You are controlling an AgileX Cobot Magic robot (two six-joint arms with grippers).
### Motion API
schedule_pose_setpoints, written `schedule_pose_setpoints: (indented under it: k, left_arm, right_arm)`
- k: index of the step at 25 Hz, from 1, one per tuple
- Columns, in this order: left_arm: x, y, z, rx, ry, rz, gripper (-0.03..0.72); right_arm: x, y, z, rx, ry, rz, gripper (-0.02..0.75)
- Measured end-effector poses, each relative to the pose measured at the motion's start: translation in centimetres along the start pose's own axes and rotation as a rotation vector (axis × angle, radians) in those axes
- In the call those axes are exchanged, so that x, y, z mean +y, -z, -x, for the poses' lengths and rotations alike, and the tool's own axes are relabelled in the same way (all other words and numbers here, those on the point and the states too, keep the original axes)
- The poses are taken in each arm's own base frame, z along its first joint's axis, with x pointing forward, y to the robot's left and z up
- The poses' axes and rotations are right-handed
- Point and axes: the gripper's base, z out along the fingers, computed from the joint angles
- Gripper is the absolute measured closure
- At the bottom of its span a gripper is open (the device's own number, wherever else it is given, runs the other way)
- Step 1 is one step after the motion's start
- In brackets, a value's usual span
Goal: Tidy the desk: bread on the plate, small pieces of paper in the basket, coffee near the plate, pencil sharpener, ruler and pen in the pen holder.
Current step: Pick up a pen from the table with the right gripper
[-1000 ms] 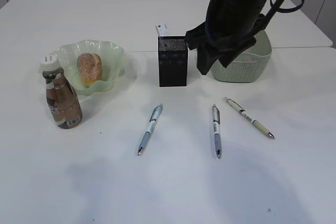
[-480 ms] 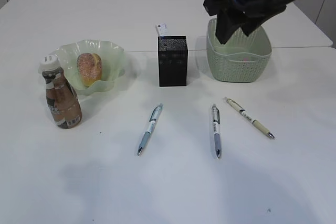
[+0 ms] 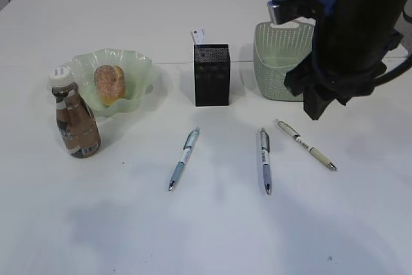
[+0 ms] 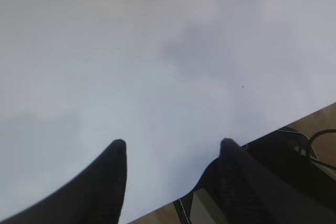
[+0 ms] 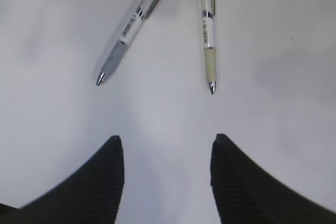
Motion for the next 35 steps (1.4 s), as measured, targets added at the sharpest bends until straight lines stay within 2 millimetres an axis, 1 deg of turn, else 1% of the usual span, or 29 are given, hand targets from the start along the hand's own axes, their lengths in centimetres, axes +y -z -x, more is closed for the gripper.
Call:
schedule_pose_setpoints:
  k: [2, 6, 10, 11, 12, 14, 15, 17, 19, 20, 23, 25, 27, 28, 31, 32, 34, 35]
  left_arm:
    - [0.0, -0.1, 0.0, 0.004, 0.000, 0.000, 0.294]
    - [0.0, -0.2, 0.1, 0.010, 0.001, 0.000, 0.294]
    - [0.0, -0.2, 0.1, 0.012, 0.000, 0.001, 0.294]
    - [0.0, -0.2, 0.1, 0.012, 0.000, 0.002, 0.294]
    - [0.0, -0.2, 0.1, 0.012, 0.000, 0.002, 0.294]
    - [0.0, -0.2, 0.1, 0.012, 0.000, 0.002, 0.294]
    - [0.0, -0.2, 0.1, 0.015, 0.000, 0.002, 0.294]
    - [0.0, -0.2, 0.0, 0.021, 0.001, -0.001, 0.294]
    - [0.0, -0.2, -0.1, 0.033, 0.002, -0.003, 0.294]
    - [0.0, -0.2, -0.2, 0.043, 0.002, -0.003, 0.294]
    - [0.0, -0.2, -0.4, 0.065, 0.003, -0.004, 0.294]
    - [0.0, -0.2, -0.5, 0.075, 0.003, -0.004, 0.294]
    - [0.0, -0.2, -0.6, 0.085, 0.003, -0.003, 0.294]
    - [0.0, -0.2, -0.6, 0.085, 0.004, -0.005, 0.294]
    - [0.0, -0.2, -0.6, 0.086, 0.004, -0.005, 0.294]
    - [0.0, -0.2, -0.6, 0.086, 0.004, -0.005, 0.294]
    - [0.0, -0.2, -0.6, 0.086, 0.004, -0.005, 0.294]
    - [-0.1, -0.2, -0.6, 0.086, 0.005, -0.007, 0.294]
  right_arm:
    - [0.1, -0.8, -0.4, 0.031, -0.003, -0.001, 0.315]
    - [-0.3, -1.9, -0.1, 0.058, -0.006, -0.015, 0.315]
    - [-1.7, -4.1, 0.2, 0.116, -0.049, -0.002, 0.315]
    - [-1.9, -4.3, 0.2, 0.119, -0.057, 0.003, 0.315]
    - [-2.4, -5.0, 0.6, 0.130, -0.068, 0.029, 0.315]
    - [-3.0, -5.6, 1.4, 0.125, -0.076, 0.064, 0.315]
    - [-3.1, -5.7, 1.7, 0.123, -0.073, 0.066, 0.315]
    - [-3.4, -6.1, 3.0, 0.104, -0.042, 0.074, 0.315]
    - [-3.4, -6.4, 3.3, 0.101, -0.032, 0.076, 0.315]
    - [-3.5, -6.8, 4.7, 0.078, 0.011, 0.079, 0.315]
    - [-3.8, -7.8, 5.9, 0.071, 0.043, 0.080, 0.315]
    - [-4.2, -8.9, 6.5, 0.078, 0.056, 0.083, 0.321]
    - [-4.5, -9.6, 6.7, 0.088, 0.055, 0.084, 0.332]
    - [-5.2, -10.7, 6.7, 0.109, 0.039, 0.086, 0.352]
    - [-6.2, -12.1, 6.5, 0.138, 0.013, 0.089, 0.381]
    - [-6.2, -12.1, 6.5, 0.138, 0.013, 0.089, 0.386]
    - [-7.3, -13.0, 6.2, 0.160, -0.012, 0.090, 0.391]
    - [-7.3, -13.2, 6.1, 0.164, -0.014, 0.091, 0.393]
